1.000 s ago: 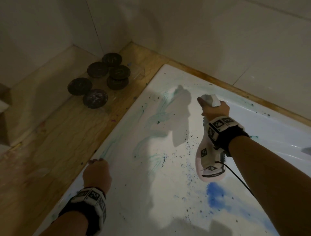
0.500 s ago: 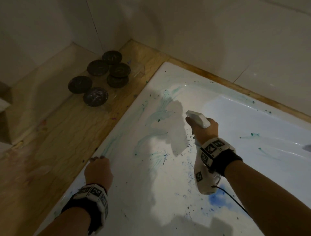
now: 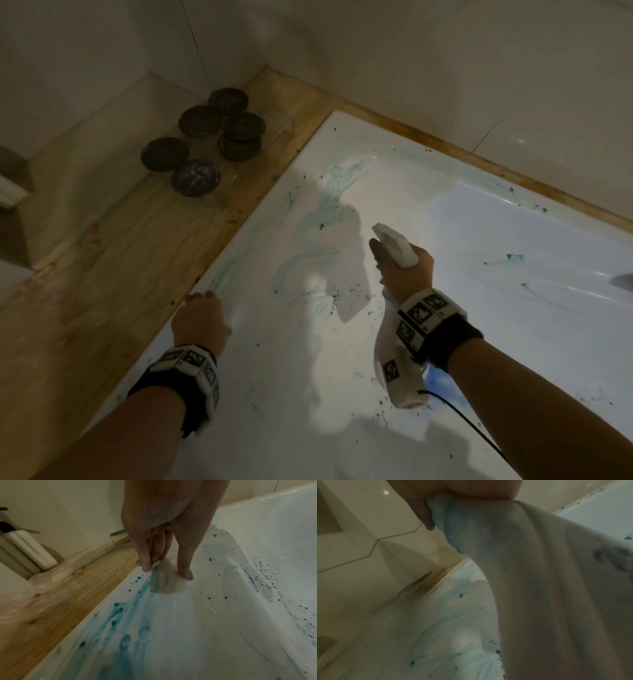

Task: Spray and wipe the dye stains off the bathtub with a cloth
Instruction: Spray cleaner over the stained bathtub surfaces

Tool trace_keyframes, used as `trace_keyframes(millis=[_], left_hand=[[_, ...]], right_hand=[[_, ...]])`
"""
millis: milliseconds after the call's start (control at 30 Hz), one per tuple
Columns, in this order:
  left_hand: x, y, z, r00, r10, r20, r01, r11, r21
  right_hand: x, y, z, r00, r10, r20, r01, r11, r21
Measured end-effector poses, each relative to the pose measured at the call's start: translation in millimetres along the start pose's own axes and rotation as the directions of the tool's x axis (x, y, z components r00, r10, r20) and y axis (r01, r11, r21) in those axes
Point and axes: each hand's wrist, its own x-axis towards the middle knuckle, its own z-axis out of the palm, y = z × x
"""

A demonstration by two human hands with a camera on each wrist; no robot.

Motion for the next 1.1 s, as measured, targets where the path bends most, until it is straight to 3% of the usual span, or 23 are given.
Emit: trace_keyframes(millis=[133, 267, 367, 633, 967, 1100], left_hand=[[-18.7, -9.7, 15.1, 0.997, 0.067, 0.041, -0.064, 0.995, -0.072], [-48.2, -16.8, 14.9, 0.995, 0.055, 0.088, -0.042, 0.989, -0.142], [-69.6, -21.7, 13.3, 0.984, -0.002, 0.177, 0.037, 0.98, -0.196], [-115.2, -26.8, 21.3, 0.978, -0.007, 0.209, 0.072, 0.95, -0.303], [-143.4, -44.9, 52.2, 0.962, -0.055, 0.266, 0.13, 0.953, -0.273], [-160.6, -53.8, 66.6, 0.949, -0.053, 0.312, 0.159, 0.933, -0.324]], right_hand=[[-12.2, 1.6, -5.7, 0.98, 0.196, 0.036, -0.192, 0.977, -0.092], [-36.8, -3.6, -12.9, 0.975, 0.069, 0.211, -0.029, 0.982, -0.187], [-54.1, -5.4, -14.9, 0.975, -0.001, 0.222, 0.046, 0.979, -0.2], [-86.2, -9.3, -17.7, 0.977, 0.117, 0.177, -0.077, 0.973, -0.217], [-129.6, -14.3, -20.1, 0.93, 0.06, 0.363, 0.066, 0.943, -0.325], [-149.3, -12.6, -20.1, 0.932, 0.162, 0.325, -0.052, 0.945, -0.322]])
